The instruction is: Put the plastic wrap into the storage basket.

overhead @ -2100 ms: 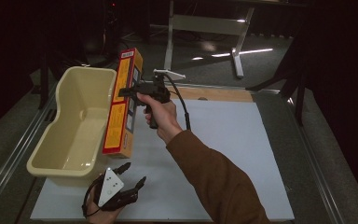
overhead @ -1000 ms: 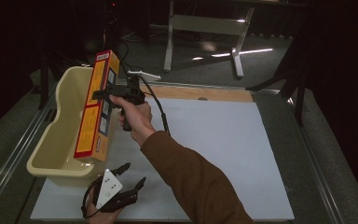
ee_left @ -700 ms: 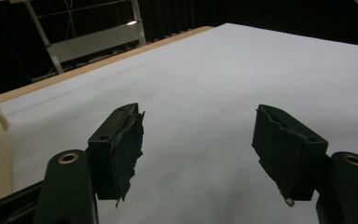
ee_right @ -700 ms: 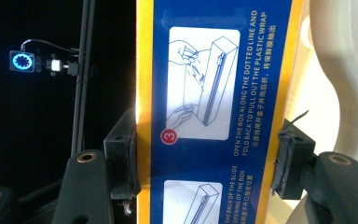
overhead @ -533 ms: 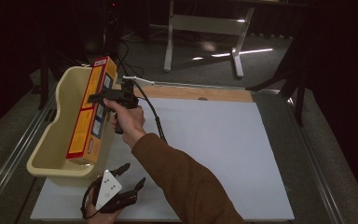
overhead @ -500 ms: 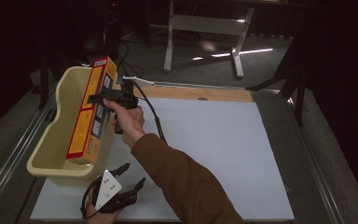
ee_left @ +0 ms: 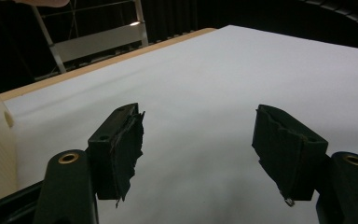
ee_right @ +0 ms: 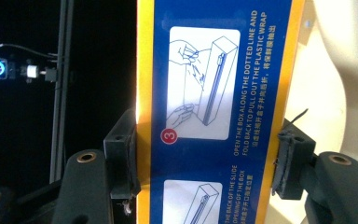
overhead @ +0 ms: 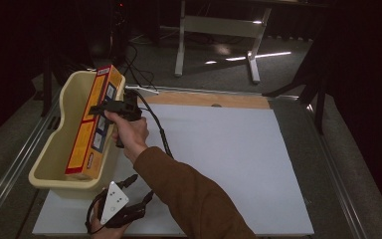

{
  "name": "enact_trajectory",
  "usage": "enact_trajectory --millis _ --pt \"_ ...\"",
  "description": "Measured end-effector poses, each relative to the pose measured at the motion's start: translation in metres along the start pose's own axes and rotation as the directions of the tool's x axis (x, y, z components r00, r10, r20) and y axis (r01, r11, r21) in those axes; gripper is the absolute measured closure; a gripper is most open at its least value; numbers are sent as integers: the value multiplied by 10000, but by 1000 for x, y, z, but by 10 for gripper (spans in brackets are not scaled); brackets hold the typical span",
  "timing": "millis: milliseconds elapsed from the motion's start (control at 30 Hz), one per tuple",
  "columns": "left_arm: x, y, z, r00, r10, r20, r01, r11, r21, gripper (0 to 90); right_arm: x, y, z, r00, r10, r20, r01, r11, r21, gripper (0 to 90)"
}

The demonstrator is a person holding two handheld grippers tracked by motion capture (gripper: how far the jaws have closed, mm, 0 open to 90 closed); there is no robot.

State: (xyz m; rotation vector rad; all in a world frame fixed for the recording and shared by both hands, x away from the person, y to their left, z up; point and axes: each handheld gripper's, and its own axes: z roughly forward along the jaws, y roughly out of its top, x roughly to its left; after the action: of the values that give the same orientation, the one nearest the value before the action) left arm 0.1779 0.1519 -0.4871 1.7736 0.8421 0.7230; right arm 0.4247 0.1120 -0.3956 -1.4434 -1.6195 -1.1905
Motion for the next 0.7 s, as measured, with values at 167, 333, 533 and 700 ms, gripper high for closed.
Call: enact_trajectory --millis 167,333,533,700 --pt "1 0 -1 10000 -33 -31 33 10000 -9 326 -1 0 3 10000 61 42 -61 9999 -98 386" --pt "0 0 -1 10000 -40 -30 40 10000 -10 326 0 -1 5 9999 77 121 -74 9997 -250 387" --pt "1 -1 -2 10000 -64 -48 64 10000 -54 326 -2 -4 10 9988 -132 470 146 9995 -279 387" --pt "1 -1 -2 10000 -83 -43 82 10000 -48 326 -3 -5 13 9979 -125 642 137 9997 -183 386"
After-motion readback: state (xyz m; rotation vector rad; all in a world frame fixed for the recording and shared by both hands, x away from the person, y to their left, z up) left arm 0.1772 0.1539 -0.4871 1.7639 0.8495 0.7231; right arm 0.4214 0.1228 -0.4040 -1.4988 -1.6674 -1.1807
